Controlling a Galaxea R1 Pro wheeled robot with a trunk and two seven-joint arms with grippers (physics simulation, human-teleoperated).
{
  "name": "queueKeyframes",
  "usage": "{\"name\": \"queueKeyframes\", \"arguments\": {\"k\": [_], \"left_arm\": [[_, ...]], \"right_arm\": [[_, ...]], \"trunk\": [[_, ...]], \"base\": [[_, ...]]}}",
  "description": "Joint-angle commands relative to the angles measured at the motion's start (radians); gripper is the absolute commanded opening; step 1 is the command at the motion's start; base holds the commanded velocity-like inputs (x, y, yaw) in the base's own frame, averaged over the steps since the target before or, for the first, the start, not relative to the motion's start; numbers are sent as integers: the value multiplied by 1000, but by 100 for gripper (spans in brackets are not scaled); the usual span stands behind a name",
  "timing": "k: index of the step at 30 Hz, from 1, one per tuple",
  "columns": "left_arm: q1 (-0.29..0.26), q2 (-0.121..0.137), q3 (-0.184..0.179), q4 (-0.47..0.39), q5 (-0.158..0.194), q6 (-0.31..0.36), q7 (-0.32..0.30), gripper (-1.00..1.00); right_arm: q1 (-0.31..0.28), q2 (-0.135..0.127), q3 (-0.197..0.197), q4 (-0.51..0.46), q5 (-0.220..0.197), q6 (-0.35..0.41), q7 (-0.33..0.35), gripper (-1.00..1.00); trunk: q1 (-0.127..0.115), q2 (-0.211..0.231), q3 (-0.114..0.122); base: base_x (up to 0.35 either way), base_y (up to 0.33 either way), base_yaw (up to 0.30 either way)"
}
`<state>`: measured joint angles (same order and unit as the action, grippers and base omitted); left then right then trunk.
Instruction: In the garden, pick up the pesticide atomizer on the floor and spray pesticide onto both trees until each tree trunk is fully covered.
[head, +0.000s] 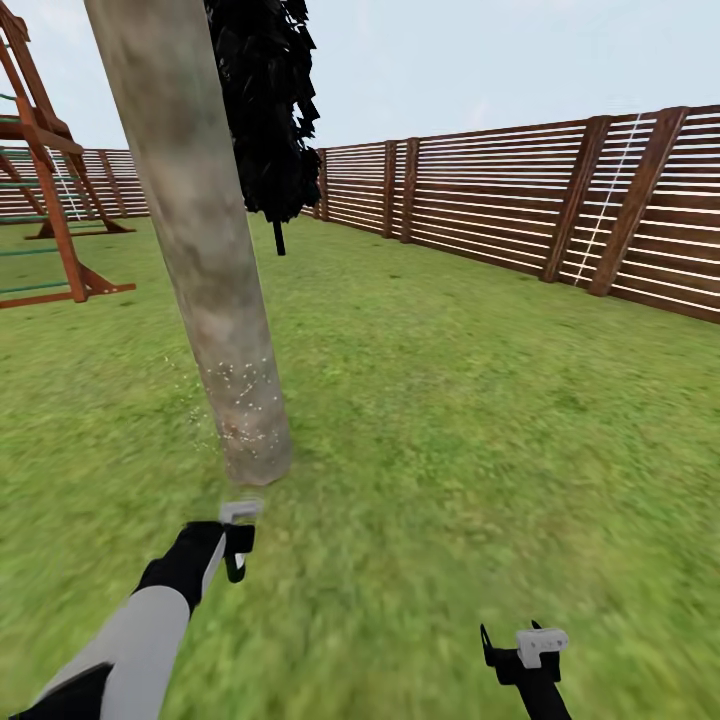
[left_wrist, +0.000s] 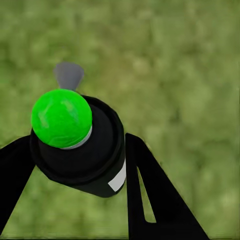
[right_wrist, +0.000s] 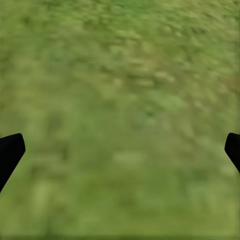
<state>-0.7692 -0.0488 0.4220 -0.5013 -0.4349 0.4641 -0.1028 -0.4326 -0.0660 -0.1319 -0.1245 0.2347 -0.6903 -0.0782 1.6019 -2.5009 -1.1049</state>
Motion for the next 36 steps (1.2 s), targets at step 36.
{"name": "queueKeyframes", "arguments": {"k": [36], "left_arm": [[25, -11, 29, 6, 13, -74, 6, -100]], "right_arm": [[7, -2, 0, -1, 0, 0, -5, 100]], "trunk": [[0, 0, 0]], "base": [[50, -234, 154]]}}
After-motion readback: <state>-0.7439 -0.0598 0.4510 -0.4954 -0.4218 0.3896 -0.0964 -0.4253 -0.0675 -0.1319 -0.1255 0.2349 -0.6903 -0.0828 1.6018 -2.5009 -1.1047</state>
